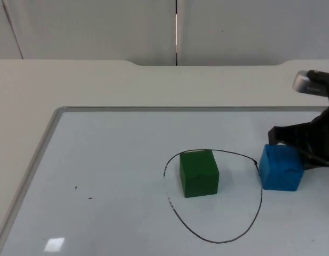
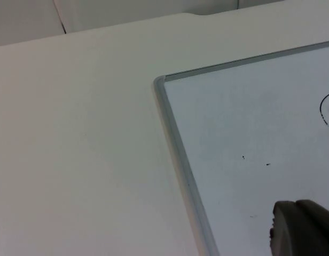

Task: Push the two cubes into the marked area.

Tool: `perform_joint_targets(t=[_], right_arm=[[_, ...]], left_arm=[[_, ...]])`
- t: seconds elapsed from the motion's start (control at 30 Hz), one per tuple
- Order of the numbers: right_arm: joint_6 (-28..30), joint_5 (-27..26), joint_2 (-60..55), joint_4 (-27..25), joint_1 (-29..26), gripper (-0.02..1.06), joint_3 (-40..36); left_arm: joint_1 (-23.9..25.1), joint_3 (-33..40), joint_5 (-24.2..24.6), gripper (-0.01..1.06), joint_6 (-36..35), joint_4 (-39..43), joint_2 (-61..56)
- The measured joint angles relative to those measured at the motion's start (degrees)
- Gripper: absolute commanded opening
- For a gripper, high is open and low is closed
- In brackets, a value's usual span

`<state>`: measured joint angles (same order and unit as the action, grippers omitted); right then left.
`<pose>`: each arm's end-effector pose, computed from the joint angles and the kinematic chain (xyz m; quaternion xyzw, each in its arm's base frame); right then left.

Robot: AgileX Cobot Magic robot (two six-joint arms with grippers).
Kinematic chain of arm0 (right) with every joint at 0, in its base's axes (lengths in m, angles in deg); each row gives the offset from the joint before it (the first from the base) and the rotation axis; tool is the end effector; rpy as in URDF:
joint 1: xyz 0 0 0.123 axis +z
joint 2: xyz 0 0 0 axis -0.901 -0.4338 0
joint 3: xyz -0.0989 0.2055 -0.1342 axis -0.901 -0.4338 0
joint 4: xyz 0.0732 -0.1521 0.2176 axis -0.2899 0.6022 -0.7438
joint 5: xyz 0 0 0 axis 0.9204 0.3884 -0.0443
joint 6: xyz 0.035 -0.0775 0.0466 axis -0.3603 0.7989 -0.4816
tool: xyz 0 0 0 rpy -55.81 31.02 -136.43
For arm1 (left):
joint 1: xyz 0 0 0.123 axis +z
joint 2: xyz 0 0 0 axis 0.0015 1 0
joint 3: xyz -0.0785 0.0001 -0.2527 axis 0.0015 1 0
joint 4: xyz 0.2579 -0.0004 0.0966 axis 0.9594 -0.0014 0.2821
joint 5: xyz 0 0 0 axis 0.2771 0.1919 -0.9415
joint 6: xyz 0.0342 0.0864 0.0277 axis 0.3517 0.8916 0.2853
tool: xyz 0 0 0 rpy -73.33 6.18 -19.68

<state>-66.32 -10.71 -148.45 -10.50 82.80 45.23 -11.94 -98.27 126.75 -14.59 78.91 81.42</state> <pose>0.3221 0.1097 0.0556 0.0265 0.9734 0.0865 0.2106 0.0417 -0.0089 0.2843 0.1096 0.8508 -0.0420 0.5123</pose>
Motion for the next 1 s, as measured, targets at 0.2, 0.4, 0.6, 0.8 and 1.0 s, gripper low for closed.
perform_joint_targets(t=[0.2,0.4,0.6,0.8,1.0], right_arm=[[-0.1,0.3,-1.0,0.0,1.2,0.00,2.0],[-0.1,0.5,-1.0,0.0,1.3,0.00,2.1],[-0.3,0.5,-1.1,0.0,1.5,0.00,2.8],[-0.4,0.7,-1.1,0.0,3.7,0.00,4.9],[-0.4,0.9,-1.1,0.0,5.6,0.00,6.1]], left_arm=[[0.0,0.0,0.0,0.00,0.0,0.0,0.0],[0.0,0.0,0.0,0.00,0.0,0.0,0.0],[0.0,0.0,0.0,0.00,0.0,0.0,0.0],[0.0,0.0,0.0,0.00,0.0,0.0,0.0],[0.0,0.0,0.0,0.00,0.0,0.0,0.0]])
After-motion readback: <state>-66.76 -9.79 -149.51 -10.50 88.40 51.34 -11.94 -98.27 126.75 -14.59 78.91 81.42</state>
